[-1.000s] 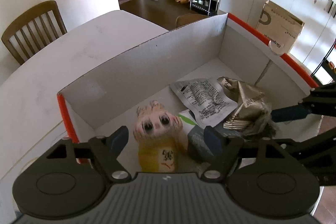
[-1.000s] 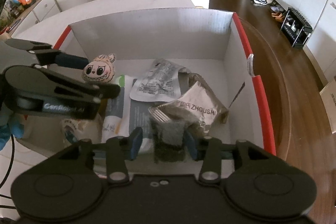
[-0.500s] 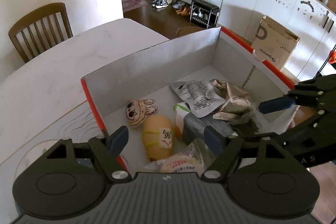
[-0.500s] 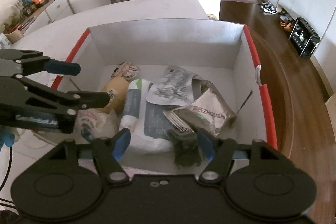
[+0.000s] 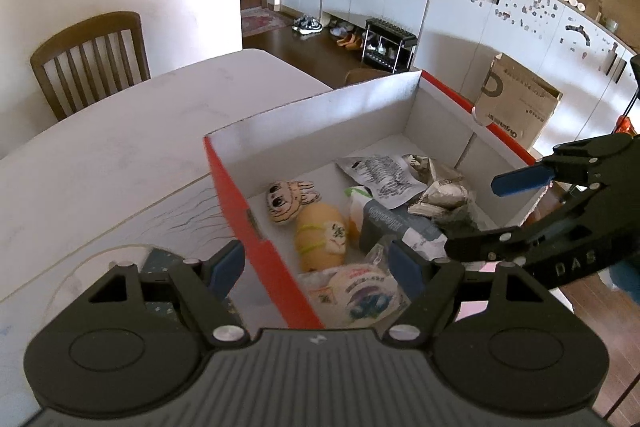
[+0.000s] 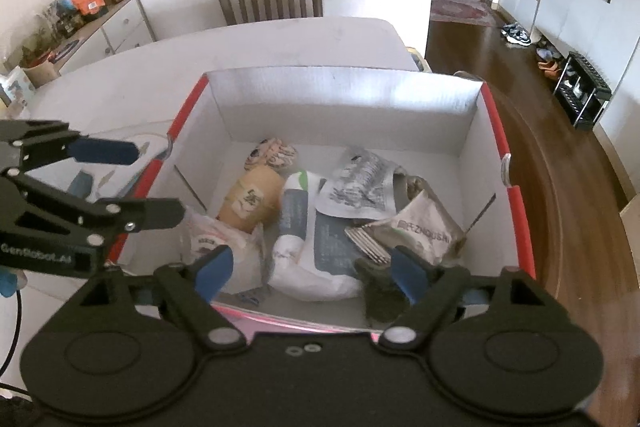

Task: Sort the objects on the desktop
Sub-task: 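Withdraw both tools from the box back over the pink clip and note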

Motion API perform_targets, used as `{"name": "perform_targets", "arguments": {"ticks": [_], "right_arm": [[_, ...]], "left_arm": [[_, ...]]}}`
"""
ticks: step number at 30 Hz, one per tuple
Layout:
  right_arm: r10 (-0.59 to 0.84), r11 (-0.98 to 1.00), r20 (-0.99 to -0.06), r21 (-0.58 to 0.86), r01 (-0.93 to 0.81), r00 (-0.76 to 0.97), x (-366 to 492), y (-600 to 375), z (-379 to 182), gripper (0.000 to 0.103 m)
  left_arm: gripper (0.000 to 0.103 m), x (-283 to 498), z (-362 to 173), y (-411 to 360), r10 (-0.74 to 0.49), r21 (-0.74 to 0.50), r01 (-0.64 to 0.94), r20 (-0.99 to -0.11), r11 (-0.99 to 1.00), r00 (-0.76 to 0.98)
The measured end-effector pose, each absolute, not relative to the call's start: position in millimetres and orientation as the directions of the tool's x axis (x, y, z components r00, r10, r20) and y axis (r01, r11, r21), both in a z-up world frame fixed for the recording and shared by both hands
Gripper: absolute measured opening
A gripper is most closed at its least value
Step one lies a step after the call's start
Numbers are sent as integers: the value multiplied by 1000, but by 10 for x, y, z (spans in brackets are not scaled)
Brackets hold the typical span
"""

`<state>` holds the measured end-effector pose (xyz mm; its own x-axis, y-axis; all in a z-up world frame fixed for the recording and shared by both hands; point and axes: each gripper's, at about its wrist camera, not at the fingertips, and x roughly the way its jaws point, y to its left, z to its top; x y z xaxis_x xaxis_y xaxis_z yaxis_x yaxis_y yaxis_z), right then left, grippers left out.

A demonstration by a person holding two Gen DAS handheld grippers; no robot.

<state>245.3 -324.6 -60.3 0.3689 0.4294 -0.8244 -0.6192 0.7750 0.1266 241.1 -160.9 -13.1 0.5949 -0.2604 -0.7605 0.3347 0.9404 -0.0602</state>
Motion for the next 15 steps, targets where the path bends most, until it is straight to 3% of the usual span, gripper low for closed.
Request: {"name": "perform_targets", "arguments": {"ticks": [15], "right_arm": [[402,802,-831,116,-586,386,2128,-2864,-565,87]], "left_arm": [[80,2018,-99,-1046,-261,-55,333,-745,941,613]]}}
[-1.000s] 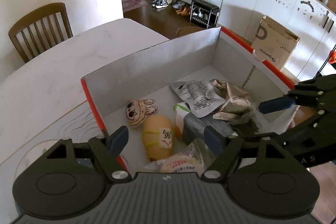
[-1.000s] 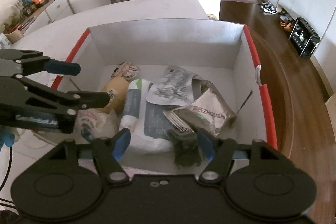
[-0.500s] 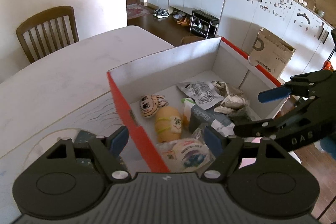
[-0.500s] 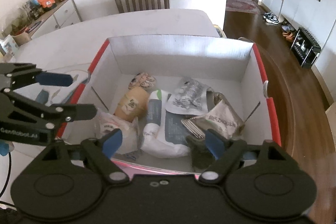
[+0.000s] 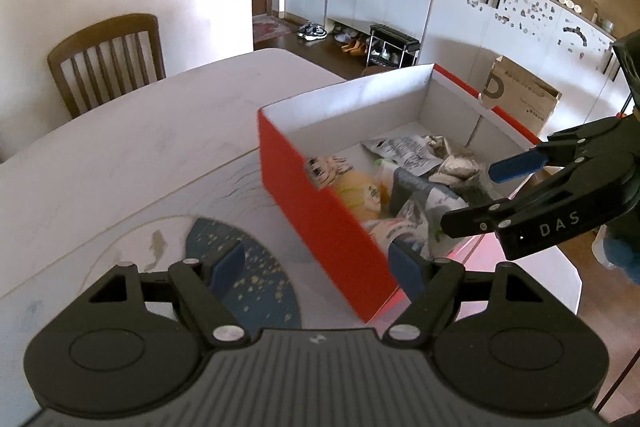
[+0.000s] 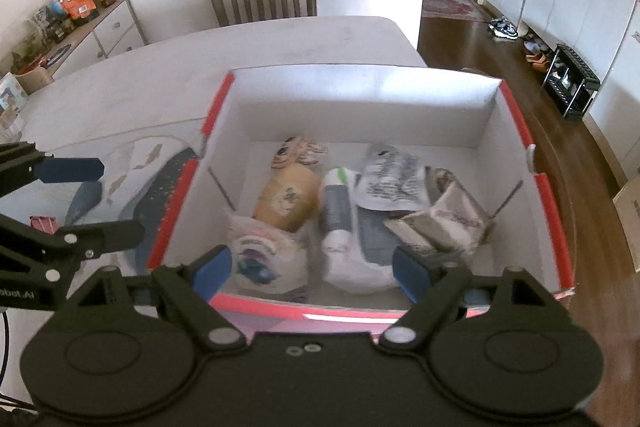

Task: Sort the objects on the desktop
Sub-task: 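Withdraw both tools from the box back over the pink clip and note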

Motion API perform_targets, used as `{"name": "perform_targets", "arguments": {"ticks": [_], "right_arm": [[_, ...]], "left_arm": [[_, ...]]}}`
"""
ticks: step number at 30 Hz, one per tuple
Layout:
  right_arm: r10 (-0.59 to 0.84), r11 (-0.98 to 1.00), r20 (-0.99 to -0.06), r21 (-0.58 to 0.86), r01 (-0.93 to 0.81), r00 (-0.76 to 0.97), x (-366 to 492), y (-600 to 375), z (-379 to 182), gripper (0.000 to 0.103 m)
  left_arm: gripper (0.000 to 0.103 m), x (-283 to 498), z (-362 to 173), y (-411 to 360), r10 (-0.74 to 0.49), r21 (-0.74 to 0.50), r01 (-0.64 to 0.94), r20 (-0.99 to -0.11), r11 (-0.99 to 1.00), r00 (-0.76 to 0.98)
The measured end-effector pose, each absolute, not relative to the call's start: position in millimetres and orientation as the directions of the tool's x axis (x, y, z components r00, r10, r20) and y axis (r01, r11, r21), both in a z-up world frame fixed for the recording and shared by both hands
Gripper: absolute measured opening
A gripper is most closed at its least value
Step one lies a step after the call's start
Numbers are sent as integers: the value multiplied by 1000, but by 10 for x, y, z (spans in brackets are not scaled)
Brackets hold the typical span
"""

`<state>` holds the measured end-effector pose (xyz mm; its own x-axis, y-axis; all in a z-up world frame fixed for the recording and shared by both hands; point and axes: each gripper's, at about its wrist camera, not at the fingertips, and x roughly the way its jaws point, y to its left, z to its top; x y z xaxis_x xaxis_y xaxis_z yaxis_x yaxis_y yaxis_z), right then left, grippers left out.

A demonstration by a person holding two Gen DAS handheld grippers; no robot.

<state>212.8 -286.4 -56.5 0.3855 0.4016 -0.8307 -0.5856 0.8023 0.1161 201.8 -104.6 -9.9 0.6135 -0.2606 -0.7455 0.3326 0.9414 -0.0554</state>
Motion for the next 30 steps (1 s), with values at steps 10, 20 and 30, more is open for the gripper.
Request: {"name": "perform_targets", "arguments": {"ticks": [10,20,30], "right_arm": [[400,804,-831,115,-584,387,1898,-2586,-540,89],[403,801,-831,118,-587,384,1723,-2348,-552,90],[402,786,-827,92,-611,393,1501,-2050,-563,92]], "left_arm": [[85,1829,-126,-666,-255,-70,306,-742,949,620],[90,1644,-187,-313,-234,-70,273,-741,959,629],[102,1413,-313,85,-200,-63,233,-750,970,631]]}}
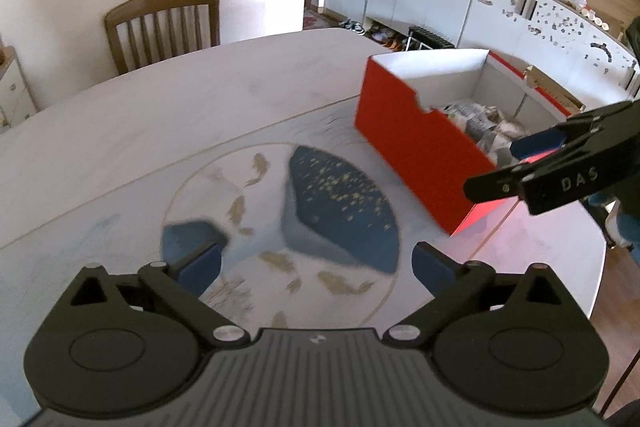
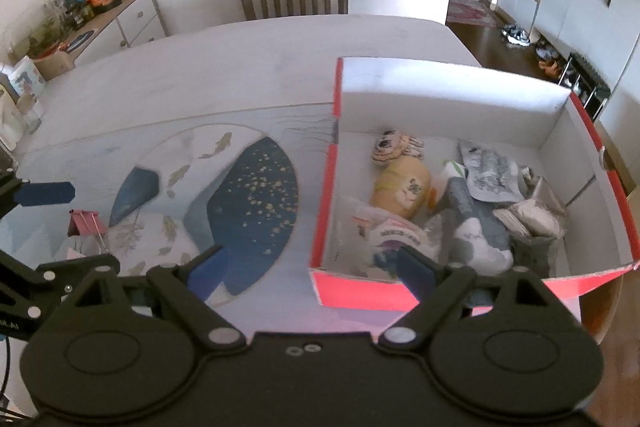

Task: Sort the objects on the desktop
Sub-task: 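Withdraw both tools from the box back over the pink clip and note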

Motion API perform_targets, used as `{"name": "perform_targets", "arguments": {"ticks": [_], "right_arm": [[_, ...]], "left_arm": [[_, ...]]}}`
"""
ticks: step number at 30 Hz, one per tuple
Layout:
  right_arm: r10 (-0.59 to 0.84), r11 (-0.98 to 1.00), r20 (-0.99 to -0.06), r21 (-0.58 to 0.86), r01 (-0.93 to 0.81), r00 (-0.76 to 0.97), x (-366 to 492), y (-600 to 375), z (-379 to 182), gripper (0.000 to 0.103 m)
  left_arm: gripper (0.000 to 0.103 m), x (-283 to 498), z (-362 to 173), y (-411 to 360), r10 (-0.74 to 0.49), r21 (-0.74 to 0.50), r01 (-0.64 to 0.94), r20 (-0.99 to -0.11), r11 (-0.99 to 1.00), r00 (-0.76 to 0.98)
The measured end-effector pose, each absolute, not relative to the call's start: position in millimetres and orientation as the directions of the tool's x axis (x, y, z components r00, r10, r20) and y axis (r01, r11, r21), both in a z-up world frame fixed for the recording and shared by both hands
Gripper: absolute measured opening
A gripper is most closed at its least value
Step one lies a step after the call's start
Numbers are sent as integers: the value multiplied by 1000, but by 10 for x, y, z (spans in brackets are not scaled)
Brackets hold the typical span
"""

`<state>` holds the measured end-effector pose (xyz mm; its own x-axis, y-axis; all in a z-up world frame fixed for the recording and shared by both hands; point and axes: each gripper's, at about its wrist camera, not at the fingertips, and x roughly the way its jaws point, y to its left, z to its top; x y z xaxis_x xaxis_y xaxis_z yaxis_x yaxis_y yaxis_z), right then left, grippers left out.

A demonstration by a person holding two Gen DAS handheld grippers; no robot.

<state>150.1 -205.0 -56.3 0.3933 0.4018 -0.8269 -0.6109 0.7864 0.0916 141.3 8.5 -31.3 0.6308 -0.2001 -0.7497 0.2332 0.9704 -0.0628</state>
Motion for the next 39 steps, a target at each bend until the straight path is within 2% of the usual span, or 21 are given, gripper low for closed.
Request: {"name": "perform_targets", "arguments": {"ticks": [6,12,22,39], "right_arm": [[402,780,-828,86,-620,391,1406,-1844,-573,94],[379,782,-826,44,-621,418,1277,-1614,-596,101],[386,760,-832,42,-649,398,1118,-1272,-657,100],[449,659,-847,100,-746,284,770,-382,-857,98]], "left_arm": [[102,1254,-409,372,-187,-71,204,-750,976,634],[102,1081,-576,680,-151,-69,154,-762,986,630],[102,933,-798,1020,-142,-91,114,-787,989,600],[101,937,-1025,1079,-113,-67,99,-798,993,592]]}}
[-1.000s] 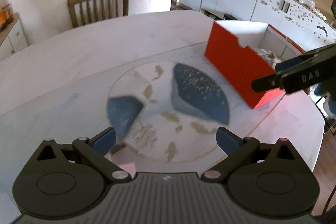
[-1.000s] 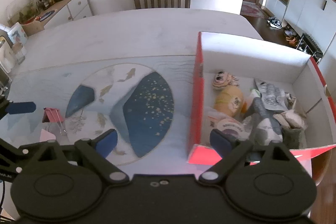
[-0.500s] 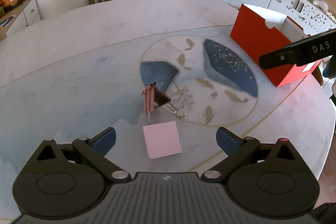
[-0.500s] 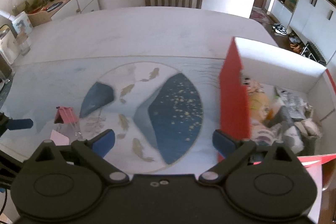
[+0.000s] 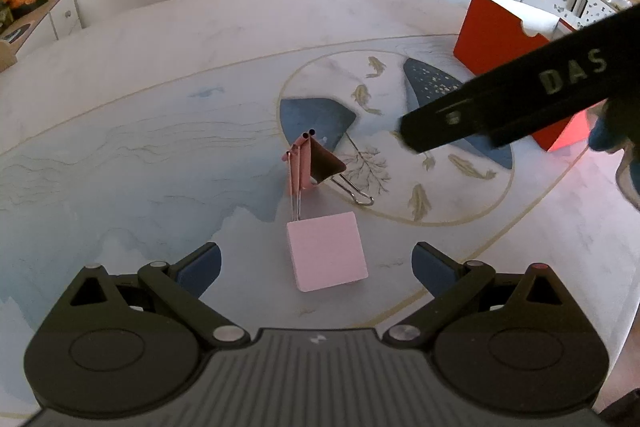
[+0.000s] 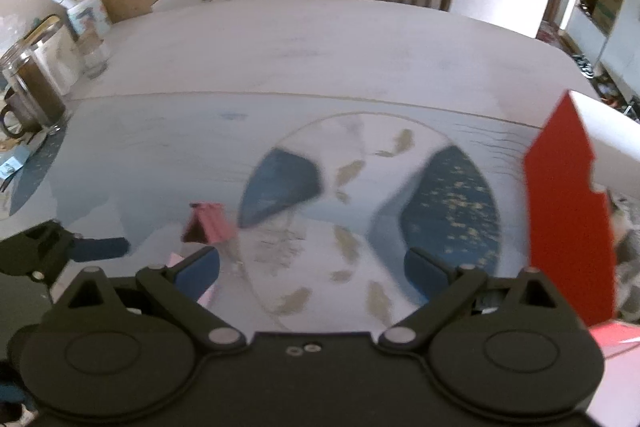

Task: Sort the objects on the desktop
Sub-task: 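Withdraw both tools from the box back over the pink clip and note, then close the right gripper on the pink binder clip while left grasps the pink sticky note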

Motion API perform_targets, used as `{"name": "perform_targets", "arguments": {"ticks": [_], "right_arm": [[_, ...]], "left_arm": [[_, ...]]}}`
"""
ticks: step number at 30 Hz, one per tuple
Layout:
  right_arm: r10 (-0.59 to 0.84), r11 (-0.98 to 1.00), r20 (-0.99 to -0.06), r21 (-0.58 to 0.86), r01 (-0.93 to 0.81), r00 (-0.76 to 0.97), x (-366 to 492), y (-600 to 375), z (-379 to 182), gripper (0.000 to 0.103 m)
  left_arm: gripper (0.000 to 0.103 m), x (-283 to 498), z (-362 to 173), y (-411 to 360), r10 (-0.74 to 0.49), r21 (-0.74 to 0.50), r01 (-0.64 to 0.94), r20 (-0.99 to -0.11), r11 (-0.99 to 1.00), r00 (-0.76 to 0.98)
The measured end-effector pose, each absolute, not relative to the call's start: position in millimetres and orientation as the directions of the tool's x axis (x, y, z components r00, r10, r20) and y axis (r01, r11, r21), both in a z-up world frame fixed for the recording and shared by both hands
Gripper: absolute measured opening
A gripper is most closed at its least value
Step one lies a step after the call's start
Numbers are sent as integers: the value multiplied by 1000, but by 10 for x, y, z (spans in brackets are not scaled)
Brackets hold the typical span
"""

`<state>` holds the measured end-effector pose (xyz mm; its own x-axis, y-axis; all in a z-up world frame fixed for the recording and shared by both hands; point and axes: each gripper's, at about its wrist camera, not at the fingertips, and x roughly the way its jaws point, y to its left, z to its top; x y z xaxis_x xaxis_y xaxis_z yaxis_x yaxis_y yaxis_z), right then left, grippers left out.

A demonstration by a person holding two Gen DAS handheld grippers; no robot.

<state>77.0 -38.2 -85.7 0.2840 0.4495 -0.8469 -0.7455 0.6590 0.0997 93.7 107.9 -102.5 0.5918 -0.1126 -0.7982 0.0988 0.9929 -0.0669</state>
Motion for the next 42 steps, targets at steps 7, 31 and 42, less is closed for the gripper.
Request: {"name": "perform_targets", "arguments": {"ticks": [7,31,42], "right_arm": [[480,610,-845,128,-782,236,671,-71,-890,96],[367,633,-921,141,-761,135,745,515,-1331,72],[359,635,-925,147,-759,121,778,495,-1383,53]], "left_arm": [[96,947,-1047,1070,-115,-64,106,-800,992,589],[73,1142,-1213,1038,-85,-46,83,-828,995,555],[51,1244,-1222,1031,-71,-30,81,-822,996,565]]}}
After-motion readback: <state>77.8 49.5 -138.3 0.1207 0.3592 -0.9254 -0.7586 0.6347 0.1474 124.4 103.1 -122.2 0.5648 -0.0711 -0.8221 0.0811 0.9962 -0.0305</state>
